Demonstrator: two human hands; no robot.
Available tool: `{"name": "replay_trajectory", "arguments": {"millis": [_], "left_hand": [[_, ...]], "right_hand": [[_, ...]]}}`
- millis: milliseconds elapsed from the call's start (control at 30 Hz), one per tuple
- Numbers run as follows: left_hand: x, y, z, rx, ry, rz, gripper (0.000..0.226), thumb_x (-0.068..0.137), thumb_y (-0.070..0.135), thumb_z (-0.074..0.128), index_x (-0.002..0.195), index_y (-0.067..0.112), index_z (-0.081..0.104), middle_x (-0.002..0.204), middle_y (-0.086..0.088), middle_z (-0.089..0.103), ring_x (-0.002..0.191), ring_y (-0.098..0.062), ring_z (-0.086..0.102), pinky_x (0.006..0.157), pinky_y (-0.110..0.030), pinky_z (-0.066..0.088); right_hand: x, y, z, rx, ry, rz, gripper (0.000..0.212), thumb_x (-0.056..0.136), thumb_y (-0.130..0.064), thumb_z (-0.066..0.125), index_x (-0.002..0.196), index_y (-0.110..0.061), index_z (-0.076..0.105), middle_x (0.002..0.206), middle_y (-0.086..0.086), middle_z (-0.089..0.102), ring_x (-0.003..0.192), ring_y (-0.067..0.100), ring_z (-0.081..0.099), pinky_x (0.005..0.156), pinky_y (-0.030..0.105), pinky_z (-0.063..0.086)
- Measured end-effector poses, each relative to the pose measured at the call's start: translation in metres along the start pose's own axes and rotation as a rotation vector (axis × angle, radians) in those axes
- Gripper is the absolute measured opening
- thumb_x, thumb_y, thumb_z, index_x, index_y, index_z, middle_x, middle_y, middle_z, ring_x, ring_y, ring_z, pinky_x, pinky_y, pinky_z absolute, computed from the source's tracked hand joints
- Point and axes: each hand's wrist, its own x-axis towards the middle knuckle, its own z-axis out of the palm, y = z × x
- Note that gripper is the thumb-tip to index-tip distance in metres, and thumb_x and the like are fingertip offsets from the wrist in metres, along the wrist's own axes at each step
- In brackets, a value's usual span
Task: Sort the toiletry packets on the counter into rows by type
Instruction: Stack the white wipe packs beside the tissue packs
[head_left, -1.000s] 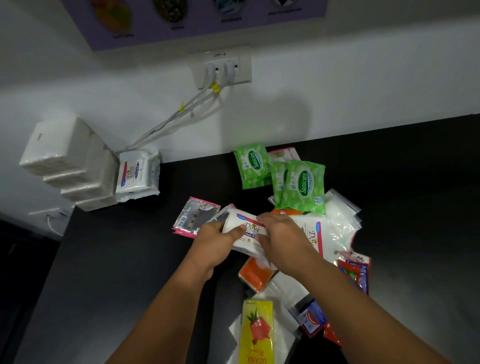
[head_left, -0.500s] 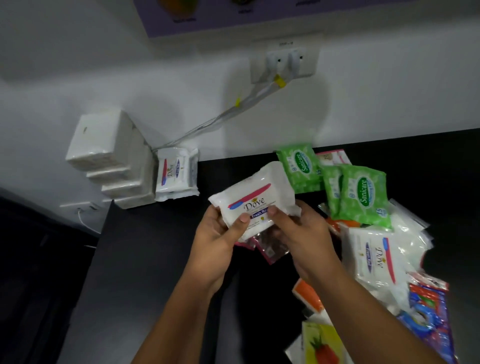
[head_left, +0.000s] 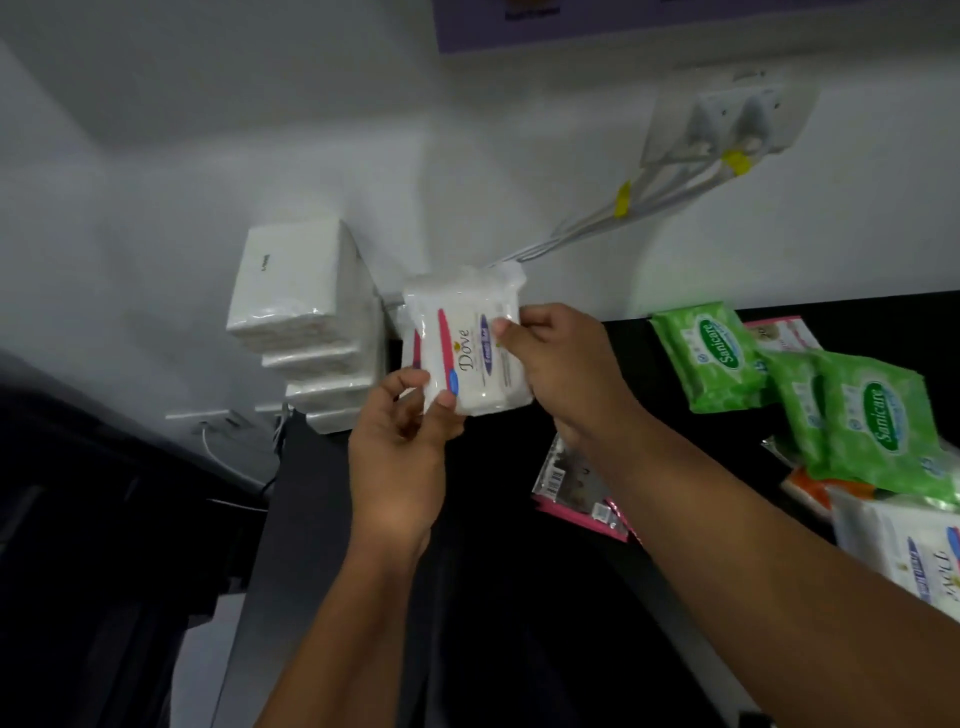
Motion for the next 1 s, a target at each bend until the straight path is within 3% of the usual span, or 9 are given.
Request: {"name": "replay_trajectory", "arguments": {"millis": [100,200,300,400,533,633,767,900,1000], "left_hand": [[0.014,-0.007,-0.006,0.047,0.120,0.017,0.021,0.095,0.017,0.067,0.115,0.023,0.063,0.104,0.003,0.076,0.084,-0.012,0.073,0.076,-0.025,0.058],[0.020,-0.014,-0.010,0.219,0.129,0.033,0.033,0.097,0.018,0.064,0.129,0.026,0.062,0.108,0.014,0.075,0.096,-0.002,0.071,0.083,-0.024,0.058],[0.020,-0.021,-0.013,0.386,0.166,0.080,0.034,0.098,0.024,0.062,0.132,0.030,0.062,0.105,0.018,0.074,0.093,0.006,0.068,0.082,-0.016,0.057],[0.019,-0.024,-0.014,0.467,0.212,0.139,0.037,0.096,0.025,0.064,0.133,0.027,0.062,0.104,0.016,0.073,0.089,0.004,0.069,0.080,-0.014,0.056],[0.023,-0.024,-0.014,0.555,0.193,0.195,0.040,0.098,0.026,0.061,0.137,0.024,0.059,0.111,0.015,0.070,0.091,0.008,0.066,0.083,-0.009,0.052],[0.029,-0.022,-0.012,0.644,0.109,0.245,0.040,0.100,0.029,0.057,0.140,0.025,0.053,0.117,0.016,0.067,0.097,0.004,0.065,0.084,-0.005,0.048],[0.037,-0.020,-0.011,0.744,0.008,0.241,0.045,0.099,0.038,0.055,0.142,0.027,0.047,0.122,0.013,0.067,0.099,-0.006,0.067,0.087,-0.025,0.055],[0.043,-0.020,-0.010,0.861,0.031,0.252,0.054,0.101,0.042,0.051,0.148,0.019,0.041,0.129,0.004,0.064,0.111,-0.013,0.063,0.090,-0.029,0.052],[0.048,-0.018,-0.005,0.900,0.026,0.210,0.055,0.102,0.042,0.046,0.149,0.015,0.037,0.129,-0.005,0.061,0.114,-0.021,0.061,0.090,-0.040,0.053]], "right_hand": [[0.012,0.006,0.025,-0.198,-0.054,-0.010,0.015,0.096,-0.016,0.062,0.109,-0.011,0.067,0.109,0.003,0.074,0.089,0.011,0.072,0.068,0.021,0.059],[0.016,0.017,0.039,-0.269,-0.057,-0.013,0.018,0.098,-0.017,0.059,0.115,-0.013,0.065,0.116,0.001,0.071,0.094,0.010,0.068,0.070,0.017,0.057],[0.016,0.027,0.048,-0.320,-0.035,-0.044,0.022,0.097,-0.017,0.060,0.118,-0.012,0.065,0.120,0.003,0.070,0.099,0.011,0.068,0.072,0.017,0.056],[0.013,0.035,0.054,-0.366,0.025,-0.089,0.024,0.097,-0.021,0.061,0.120,-0.014,0.065,0.122,0.003,0.068,0.100,0.011,0.067,0.068,0.014,0.055],[0.010,0.043,0.057,-0.388,0.066,-0.074,0.026,0.100,-0.026,0.056,0.124,-0.018,0.061,0.124,0.002,0.064,0.106,0.013,0.064,0.066,0.014,0.054],[0.010,0.043,0.058,-0.258,0.005,0.061,0.030,0.104,-0.028,0.047,0.130,-0.019,0.058,0.124,0.001,0.066,0.098,0.008,0.064,0.063,0.012,0.050],[0.016,0.038,0.058,-0.175,-0.028,0.142,0.033,0.104,-0.028,0.045,0.132,-0.018,0.058,0.120,0.002,0.067,0.093,0.005,0.064,0.059,0.010,0.050],[0.023,0.031,0.060,-0.197,-0.066,0.188,0.035,0.105,-0.029,0.042,0.135,-0.017,0.056,0.123,0.004,0.066,0.100,0.012,0.065,0.064,0.017,0.051],[0.027,0.028,0.062,-0.205,-0.092,0.202,0.036,0.106,-0.030,0.040,0.137,-0.017,0.055,0.125,0.005,0.065,0.107,0.017,0.063,0.070,0.021,0.052]]}}
